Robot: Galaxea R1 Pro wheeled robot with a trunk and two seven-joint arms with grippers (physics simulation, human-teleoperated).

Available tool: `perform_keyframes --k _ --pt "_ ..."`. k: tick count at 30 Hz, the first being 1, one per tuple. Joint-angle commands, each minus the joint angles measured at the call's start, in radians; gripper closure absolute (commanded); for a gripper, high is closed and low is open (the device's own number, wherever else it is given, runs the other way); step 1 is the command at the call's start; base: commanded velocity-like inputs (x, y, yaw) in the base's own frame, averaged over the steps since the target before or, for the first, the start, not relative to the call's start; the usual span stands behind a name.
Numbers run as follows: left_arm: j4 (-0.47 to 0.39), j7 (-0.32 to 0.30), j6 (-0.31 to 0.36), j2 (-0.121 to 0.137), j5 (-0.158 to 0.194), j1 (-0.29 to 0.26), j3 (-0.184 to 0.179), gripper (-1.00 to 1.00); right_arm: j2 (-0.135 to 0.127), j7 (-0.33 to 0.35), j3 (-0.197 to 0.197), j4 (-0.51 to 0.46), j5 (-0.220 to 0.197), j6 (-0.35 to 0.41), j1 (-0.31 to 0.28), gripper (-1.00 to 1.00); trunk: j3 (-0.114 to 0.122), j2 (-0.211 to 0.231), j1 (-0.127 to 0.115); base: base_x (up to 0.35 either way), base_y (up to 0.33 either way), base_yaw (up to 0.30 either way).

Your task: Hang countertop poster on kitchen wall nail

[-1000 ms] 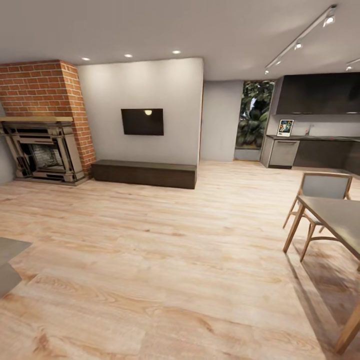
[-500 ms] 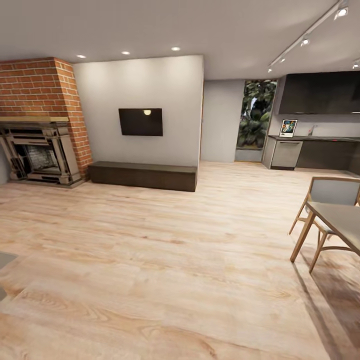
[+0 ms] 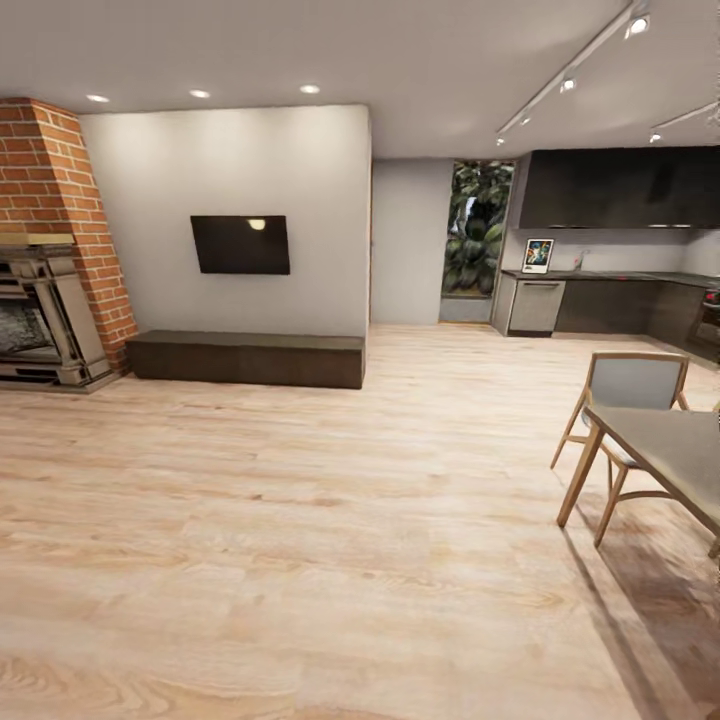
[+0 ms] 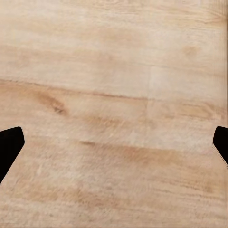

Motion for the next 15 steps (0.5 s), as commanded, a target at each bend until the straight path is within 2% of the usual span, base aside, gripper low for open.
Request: perform_keyframes --k 1,15 --pt "-0.001 0.000 0.000 0.000 -0.001 0.000 0.001 -1.00 0.000 0.000 0.000 0.001 0.001 -0.003 -0.001 -1.00 -0.001 0.000 0.001 0.339 0.000 -0.100" --pt "-0.001 0.000 0.000 0.000 -0.001 0.000 0.002 -1.00 0.000 -0.002 0.000 0.001 0.001 -0.003 -0.001 -1.00 -0.001 0.000 0.001 0.339 0.000 -0.022"
